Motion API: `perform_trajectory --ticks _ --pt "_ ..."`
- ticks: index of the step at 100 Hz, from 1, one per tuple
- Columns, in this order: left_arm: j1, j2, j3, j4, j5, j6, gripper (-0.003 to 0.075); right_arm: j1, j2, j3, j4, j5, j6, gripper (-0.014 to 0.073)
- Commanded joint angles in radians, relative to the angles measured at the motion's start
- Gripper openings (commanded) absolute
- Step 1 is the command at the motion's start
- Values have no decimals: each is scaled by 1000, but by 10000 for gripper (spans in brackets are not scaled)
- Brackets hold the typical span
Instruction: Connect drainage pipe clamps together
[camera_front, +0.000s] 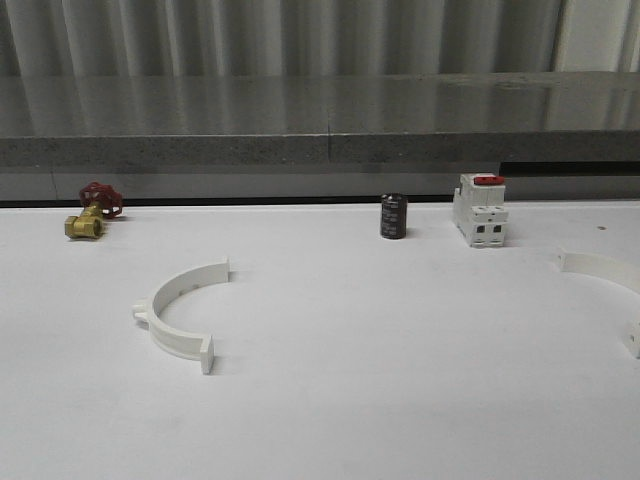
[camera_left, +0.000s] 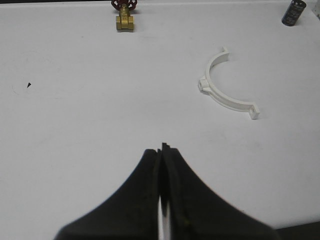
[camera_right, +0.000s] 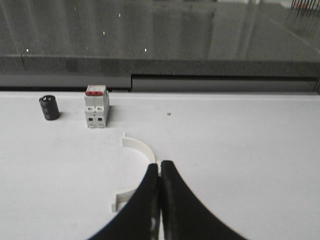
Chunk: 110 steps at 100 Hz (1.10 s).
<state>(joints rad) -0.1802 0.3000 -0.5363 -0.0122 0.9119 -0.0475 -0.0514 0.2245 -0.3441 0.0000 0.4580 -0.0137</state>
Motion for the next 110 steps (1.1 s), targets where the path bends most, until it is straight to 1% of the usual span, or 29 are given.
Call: perform_trajectory --ticks 1,12,27,34,41,42,43,46,48,53,55,57,60,65,89,110 --pt "3 9 -25 -3 -60 1 -21 12 113 -109 0 32 -20 -66" --pt "3 9 -25 -3 -60 1 -21 31 250 -184 0 63 -19 -66" --pt "3 9 -25 -3 -60 1 -21 31 440 -274 18 79 -19 -62" --pt "3 9 -25 -3 -60 1 -21 31 531 -317 18 84 -19 -33" --pt "3 9 -25 -3 -60 1 -21 31 617 -360 19 85 -17 48" --pt "3 9 -25 -3 -60 1 -21 31 634 -369 20 86 -17 83" --pt "3 9 -25 -3 -60 1 -21 31 642 -369 20 86 -16 83" --pt "3 9 -25 -3 -60 1 -21 31 685 -390 20 86 -16 153" --pt "3 9 -25 -3 -60 1 -21 31 702 -403 20 85 -16 183" --pt "3 9 -25 -3 -60 1 -21 31 763 -432 20 87 -16 316" --pt "3 9 -25 -3 -60 1 -21 31 787 -446 20 92 -16 350" --pt "3 9 -25 -3 -60 1 -21 31 819 -460 20 98 -16 414" --pt "3 9 -25 -3 -60 1 -21 31 843 -478 20 105 -16 471" --pt "3 9 -25 -3 -60 1 -21 31 906 -516 20 140 -14 530" --pt "3 9 -25 -3 -60 1 -21 28 1166 -690 23 325 14 521" --pt "3 9 -25 -3 -60 1 -21 7 1347 -825 23 411 32 521"
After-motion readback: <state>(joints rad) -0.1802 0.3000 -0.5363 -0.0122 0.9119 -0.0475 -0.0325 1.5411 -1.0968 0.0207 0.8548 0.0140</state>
